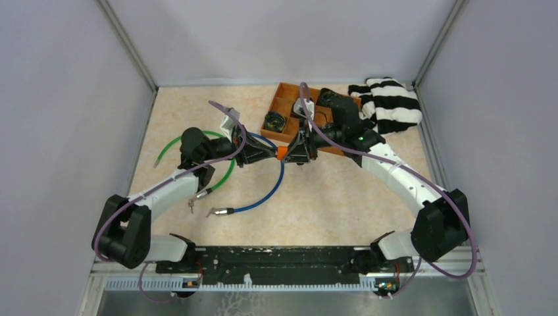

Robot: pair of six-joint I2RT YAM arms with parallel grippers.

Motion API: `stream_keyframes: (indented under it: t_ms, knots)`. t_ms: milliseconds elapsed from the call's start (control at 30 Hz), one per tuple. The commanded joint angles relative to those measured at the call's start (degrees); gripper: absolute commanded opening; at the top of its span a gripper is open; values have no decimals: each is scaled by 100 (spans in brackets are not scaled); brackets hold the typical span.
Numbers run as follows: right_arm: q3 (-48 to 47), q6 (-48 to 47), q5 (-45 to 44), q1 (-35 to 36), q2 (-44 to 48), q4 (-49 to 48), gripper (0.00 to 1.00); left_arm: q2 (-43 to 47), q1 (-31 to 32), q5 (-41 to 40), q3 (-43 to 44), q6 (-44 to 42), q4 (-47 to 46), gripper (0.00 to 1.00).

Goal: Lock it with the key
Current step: Lock the lock.

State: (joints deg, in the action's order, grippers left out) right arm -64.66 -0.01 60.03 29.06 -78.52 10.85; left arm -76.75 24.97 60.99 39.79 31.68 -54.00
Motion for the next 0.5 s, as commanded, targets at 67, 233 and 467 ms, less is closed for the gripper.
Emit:
stream_keyframes:
  t_ms: [67, 233, 467]
  knots:
    - [-729, 103, -21, 528, -111, -1184, 0, -140, 641, 370, 37, -230, 80, 0]
    - [-783, 80, -12, 555, -132, -1125, 0, -162, 664, 380, 53, -285, 135, 0]
    - [-865, 90, -8, 664, -193, -1065, 0, -195, 719, 414, 82, -292, 162, 0]
